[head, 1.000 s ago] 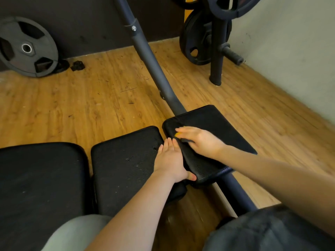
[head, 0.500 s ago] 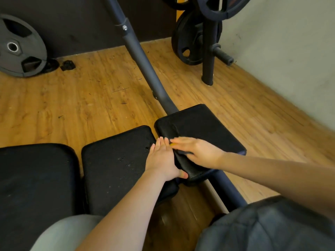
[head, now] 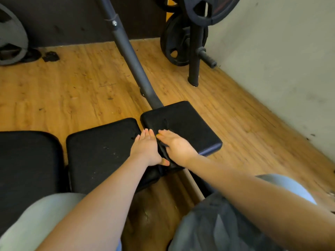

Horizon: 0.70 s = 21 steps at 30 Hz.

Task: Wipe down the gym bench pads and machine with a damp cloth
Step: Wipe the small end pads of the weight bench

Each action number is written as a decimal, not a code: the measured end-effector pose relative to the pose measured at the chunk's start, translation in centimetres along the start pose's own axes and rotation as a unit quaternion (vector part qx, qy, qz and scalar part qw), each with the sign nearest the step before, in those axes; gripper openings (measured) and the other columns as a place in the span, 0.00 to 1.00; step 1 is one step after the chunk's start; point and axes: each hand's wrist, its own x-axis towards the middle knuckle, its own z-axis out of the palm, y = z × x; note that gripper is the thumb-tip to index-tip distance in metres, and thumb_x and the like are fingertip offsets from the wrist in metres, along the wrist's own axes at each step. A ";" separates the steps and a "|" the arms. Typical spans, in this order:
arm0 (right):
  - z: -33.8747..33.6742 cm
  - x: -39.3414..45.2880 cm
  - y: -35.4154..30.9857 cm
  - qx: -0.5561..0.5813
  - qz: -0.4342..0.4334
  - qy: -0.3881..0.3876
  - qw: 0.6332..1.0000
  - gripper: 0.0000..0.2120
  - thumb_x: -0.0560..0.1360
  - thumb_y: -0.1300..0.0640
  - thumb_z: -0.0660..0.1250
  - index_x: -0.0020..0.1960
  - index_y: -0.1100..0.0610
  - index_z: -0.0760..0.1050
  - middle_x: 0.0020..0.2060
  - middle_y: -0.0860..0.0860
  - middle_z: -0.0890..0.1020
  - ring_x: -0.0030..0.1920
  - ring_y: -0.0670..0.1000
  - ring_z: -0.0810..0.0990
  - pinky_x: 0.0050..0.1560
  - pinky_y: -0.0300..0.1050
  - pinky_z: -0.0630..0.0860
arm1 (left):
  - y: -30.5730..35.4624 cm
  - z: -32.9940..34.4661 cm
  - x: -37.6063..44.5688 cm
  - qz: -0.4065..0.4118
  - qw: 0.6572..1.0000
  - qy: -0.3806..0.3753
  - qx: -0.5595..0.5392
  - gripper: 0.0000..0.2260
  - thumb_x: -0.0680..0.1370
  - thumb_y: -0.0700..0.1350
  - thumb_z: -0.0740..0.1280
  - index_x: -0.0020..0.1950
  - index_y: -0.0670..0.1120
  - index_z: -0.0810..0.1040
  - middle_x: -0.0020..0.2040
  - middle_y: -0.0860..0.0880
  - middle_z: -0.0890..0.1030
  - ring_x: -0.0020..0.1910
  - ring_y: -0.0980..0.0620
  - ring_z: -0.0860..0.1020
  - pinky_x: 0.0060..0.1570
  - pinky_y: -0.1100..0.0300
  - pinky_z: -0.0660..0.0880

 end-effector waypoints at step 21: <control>-4.1 1.8 7.3 -0.013 0.033 0.021 0.999 0.24 0.77 0.69 0.56 0.72 0.56 0.65 0.73 0.51 0.62 0.74 0.50 0.58 0.68 0.29 0.46 | 0.3 0.3 0.7 -0.025 1.000 -0.002 0.004 0.58 0.67 0.65 0.72 0.76 0.36 0.37 0.78 0.40 0.42 0.77 0.44 0.41 0.74 0.50 0.43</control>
